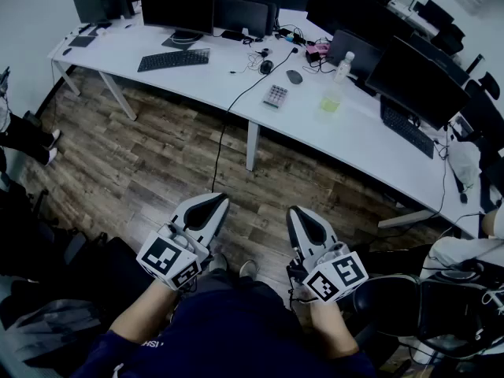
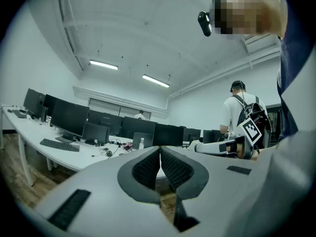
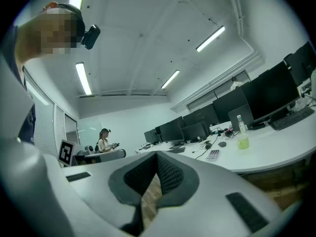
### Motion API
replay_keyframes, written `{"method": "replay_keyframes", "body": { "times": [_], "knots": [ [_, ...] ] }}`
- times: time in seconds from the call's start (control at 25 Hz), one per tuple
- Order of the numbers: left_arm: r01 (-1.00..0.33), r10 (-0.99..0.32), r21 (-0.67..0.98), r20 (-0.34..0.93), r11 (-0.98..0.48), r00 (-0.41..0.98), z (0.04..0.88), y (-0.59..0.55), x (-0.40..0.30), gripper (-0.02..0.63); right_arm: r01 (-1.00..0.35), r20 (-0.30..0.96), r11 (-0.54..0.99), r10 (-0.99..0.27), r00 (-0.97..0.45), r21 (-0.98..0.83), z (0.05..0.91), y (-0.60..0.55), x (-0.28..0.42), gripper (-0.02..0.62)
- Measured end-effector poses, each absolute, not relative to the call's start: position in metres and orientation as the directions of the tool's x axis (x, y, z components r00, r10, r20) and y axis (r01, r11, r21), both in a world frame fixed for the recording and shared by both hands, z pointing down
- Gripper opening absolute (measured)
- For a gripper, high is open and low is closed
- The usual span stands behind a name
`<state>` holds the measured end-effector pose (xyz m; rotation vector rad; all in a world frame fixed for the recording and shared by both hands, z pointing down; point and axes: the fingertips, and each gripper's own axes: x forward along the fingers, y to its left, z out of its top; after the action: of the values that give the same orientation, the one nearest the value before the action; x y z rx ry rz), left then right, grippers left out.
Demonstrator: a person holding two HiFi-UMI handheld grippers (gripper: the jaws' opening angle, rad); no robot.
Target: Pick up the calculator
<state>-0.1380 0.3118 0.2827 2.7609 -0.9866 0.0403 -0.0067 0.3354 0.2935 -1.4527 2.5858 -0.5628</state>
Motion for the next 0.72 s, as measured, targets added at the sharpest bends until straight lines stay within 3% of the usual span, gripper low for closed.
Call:
{"method": "replay_keyframes", "body": {
  "times": [0.72],
  "knots": [
    [-0.631, -0.625, 0.198, 0.101, -0.75, 0.774, 0.2876, 0.31, -0.1352, 0.035, -0.796, 0.072, 0.459, -0.848, -0.525, -0.395, 0.2976, 0.3321, -0.0033, 0.005]
  ]
}}
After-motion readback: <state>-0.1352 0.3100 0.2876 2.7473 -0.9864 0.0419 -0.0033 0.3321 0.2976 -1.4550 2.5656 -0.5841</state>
